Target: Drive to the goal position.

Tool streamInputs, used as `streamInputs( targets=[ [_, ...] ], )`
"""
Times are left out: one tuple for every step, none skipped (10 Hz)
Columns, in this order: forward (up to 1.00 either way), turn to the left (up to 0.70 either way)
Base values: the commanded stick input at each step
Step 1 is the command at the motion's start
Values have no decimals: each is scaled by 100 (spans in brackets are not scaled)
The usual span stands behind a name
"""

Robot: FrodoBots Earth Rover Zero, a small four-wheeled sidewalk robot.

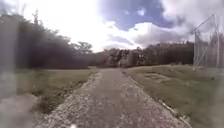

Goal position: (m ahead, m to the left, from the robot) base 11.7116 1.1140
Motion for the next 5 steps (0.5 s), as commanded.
streamInputs(
  targets=[
    [70, 1],
    [70, 1],
    [70, 1],
    [70, 1],
    [70, 1]
  ],
)
